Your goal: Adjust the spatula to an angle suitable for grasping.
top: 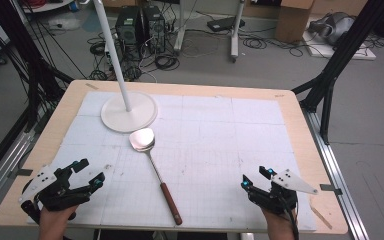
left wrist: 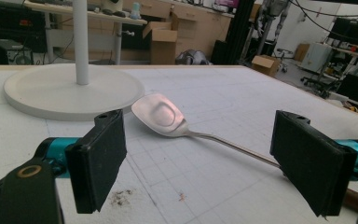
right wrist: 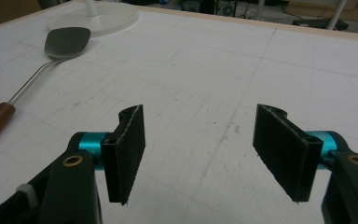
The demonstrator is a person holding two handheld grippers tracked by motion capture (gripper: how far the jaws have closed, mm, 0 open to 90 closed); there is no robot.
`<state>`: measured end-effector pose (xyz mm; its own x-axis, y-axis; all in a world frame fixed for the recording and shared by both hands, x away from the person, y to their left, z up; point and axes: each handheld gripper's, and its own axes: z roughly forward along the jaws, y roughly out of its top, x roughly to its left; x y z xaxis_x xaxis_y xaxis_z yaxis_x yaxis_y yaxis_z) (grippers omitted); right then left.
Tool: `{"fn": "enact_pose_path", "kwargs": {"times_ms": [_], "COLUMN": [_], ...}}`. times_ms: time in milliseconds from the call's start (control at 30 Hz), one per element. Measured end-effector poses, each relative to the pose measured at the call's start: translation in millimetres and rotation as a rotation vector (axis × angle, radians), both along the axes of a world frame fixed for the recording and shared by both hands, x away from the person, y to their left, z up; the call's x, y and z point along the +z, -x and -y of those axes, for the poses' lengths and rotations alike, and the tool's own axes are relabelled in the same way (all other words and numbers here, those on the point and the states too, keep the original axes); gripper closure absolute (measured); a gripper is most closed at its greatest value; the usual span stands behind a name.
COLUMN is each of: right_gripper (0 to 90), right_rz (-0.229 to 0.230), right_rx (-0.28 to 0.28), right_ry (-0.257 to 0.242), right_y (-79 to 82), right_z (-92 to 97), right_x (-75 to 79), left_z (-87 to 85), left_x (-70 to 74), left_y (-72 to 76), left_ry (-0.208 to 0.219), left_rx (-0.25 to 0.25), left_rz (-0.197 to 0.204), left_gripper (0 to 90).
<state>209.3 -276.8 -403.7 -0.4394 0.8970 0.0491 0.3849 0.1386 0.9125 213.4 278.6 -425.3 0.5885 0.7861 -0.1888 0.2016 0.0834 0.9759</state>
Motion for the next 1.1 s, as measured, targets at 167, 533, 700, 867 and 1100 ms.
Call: {"fn": "enact_pose_path", "kwargs": {"times_ms": [167,533,700,867,1100], "right_gripper": [37.7,69.5,83.3,88.9,88.9], "right_rz": [-0.010,-0.047,-0.049,-0.053,-0.058], "right_rx": [-0.011,0.068,0.101,0.171,0.268], "right_ry": [-0.020,-0.014,-0.010,0.023,0.030], "right_y": [-2.3,-0.5,-0.8,-2.0,-3.7], "right_z": [2.2,-16.6,-30.9,-55.0,-86.6], "right_x": [-1.9,-2.6,-3.2,-2.8,-5.1], "left_z": [-2.1,1.6,2.4,2.9,2.8], "left_x": [-0.7,-0.2,-0.6,-1.6,-4.0], "left_y": [-1.8,-0.5,0.4,-1.6,-4.7], "left_ry": [0.009,-0.021,-0.024,-0.033,-0.039], "left_rx": [0.012,-0.018,-0.024,-0.029,-0.031], "left_rz": [-0.006,-0.008,-0.009,-0.016,-0.027], "left_gripper": [19.0,19.9,20.2,20.3,20.5]}}
